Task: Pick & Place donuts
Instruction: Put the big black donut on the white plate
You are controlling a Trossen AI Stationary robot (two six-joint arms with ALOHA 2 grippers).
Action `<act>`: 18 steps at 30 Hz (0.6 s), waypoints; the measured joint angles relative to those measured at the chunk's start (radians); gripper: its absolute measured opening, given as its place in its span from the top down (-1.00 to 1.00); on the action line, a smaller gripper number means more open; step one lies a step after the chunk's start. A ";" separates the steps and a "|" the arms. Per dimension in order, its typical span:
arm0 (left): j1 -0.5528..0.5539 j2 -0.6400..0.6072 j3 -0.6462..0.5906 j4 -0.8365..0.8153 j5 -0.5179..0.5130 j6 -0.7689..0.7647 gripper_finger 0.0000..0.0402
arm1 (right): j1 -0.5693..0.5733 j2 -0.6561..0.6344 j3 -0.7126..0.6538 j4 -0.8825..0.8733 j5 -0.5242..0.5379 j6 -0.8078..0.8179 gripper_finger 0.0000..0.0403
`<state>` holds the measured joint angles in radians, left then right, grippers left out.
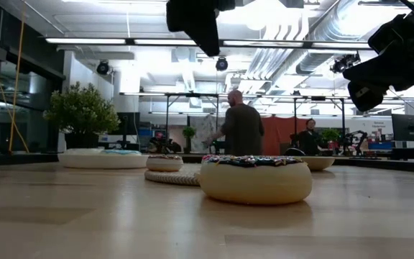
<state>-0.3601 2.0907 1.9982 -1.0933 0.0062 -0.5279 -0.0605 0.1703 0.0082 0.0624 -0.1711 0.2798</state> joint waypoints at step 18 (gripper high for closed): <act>-0.053 0.119 -0.004 0.090 -0.065 0.462 -0.32 | 0.000 0.001 0.000 -0.005 0.000 0.000 1.00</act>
<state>-0.4130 2.2093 1.9942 -1.0034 -0.0589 -0.0663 -0.0601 0.1716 0.0082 0.0573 -0.1707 0.2799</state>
